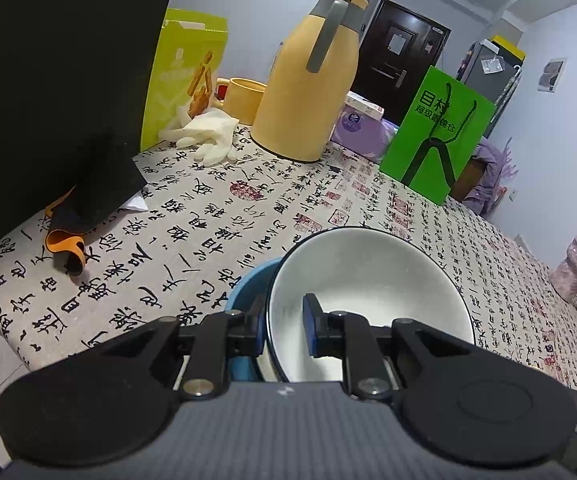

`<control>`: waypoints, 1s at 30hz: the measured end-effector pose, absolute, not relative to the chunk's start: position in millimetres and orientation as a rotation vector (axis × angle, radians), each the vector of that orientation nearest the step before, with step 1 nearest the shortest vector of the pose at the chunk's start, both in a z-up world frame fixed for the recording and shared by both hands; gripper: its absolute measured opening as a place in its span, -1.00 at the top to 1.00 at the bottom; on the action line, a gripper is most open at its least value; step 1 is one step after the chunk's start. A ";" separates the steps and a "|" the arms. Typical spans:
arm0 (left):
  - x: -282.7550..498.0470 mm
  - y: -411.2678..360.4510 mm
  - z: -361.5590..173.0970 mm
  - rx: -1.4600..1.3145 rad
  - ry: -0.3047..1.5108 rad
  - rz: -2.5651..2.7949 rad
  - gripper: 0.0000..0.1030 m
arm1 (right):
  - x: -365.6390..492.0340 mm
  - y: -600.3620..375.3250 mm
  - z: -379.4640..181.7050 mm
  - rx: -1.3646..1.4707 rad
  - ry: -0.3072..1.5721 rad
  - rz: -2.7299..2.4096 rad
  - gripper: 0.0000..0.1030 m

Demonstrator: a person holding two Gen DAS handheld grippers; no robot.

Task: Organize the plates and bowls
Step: 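Lower the white bowl down into the stacked blue bowl with both grippers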

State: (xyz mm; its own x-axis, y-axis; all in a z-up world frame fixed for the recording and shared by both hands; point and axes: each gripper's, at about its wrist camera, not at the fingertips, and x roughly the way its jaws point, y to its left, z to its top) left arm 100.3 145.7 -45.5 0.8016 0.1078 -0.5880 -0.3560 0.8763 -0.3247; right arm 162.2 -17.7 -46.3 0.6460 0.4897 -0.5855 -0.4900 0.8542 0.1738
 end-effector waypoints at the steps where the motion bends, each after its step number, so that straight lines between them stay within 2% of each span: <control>1: 100.3 145.9 -45.4 -0.443 0.592 0.258 0.65 | 163.2 -17.9 -45.9 0.002 0.676 0.561 0.58; 12: 99.0 146.7 -46.8 -0.455 0.585 0.244 0.68 | 166.5 -31.7 -42.1 0.089 0.702 0.583 0.57; 17: 101.1 146.7 -51.4 -0.453 0.610 0.236 0.72 | 162.6 -33.2 -35.8 0.060 0.643 0.557 0.57; 22: 100.7 146.1 -52.3 -0.449 0.611 0.238 0.72 | 160.7 -30.9 -35.5 0.007 0.616 0.544 0.72; 30: 98.6 145.3 -47.4 -0.427 0.589 0.253 0.73 | 161.1 -27.6 -41.6 -0.051 0.612 0.540 0.75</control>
State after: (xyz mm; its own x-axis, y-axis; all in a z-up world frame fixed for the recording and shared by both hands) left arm 98.6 145.3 -47.4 0.8046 0.1095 -0.5837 -0.3488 0.8826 -0.3152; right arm 161.1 -27.6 -41.6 0.6854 0.4666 -0.5591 -0.4962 0.8612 0.1105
